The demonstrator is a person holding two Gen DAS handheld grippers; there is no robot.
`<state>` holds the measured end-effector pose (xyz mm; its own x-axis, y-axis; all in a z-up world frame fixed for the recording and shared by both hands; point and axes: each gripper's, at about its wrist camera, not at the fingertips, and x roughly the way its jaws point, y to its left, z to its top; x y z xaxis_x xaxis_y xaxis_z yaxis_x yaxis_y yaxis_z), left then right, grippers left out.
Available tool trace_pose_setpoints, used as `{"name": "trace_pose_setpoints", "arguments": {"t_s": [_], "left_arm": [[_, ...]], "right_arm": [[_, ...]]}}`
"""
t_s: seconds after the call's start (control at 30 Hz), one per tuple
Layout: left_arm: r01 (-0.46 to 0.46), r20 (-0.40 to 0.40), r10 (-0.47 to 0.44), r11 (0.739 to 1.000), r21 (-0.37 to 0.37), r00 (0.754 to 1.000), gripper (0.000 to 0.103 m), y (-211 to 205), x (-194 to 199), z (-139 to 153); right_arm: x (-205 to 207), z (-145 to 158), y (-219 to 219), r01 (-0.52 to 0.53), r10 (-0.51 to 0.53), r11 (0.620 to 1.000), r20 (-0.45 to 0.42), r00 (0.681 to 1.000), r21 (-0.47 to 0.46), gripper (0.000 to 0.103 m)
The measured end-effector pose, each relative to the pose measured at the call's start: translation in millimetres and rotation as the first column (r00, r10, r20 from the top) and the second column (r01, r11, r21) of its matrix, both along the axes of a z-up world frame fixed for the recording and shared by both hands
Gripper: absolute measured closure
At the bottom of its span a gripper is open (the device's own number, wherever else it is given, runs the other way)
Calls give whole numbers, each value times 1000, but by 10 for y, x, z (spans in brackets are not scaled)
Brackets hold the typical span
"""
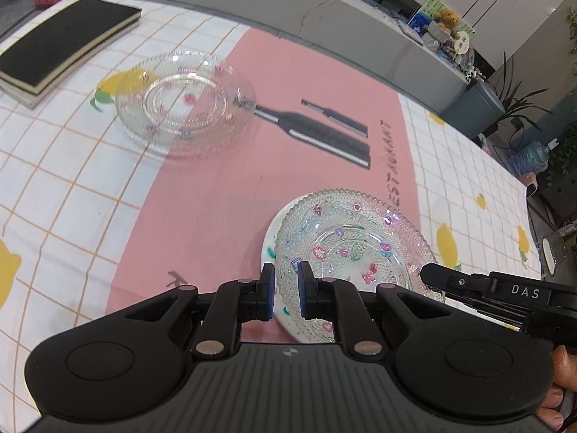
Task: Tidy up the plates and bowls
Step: 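Lift the glass plate with both tools and carry it over the Fruity plate, then lower the glass plate onto the Fruity plate and open both tools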
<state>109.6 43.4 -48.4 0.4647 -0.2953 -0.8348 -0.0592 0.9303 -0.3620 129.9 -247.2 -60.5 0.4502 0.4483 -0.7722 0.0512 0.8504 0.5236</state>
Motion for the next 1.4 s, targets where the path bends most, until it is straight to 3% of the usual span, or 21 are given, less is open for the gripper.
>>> {"name": "trace_pose_setpoints", "arguments": {"t_s": [0.8, 1.0, 1.2, 1.4], "left_arm": [[24, -31, -21, 997, 74, 999, 89, -102, 120, -170], [37, -35, -33, 993, 111, 999, 88, -159, 135, -178], [51, -35, -46, 988, 148, 998, 88, -216, 145, -158], [49, -36, -44, 986, 159, 998, 87, -231, 147, -148]], "right_arm": [[132, -153, 92, -24, 22, 998, -34, 999, -64, 96], [143, -98, 222, -79, 81, 985, 1, 997, -156, 93], [122, -61, 430, -170, 192, 935, 42, 980, -312, 87], [136, -63, 449, -188, 216, 921, 46, 975, -340, 86]]}}
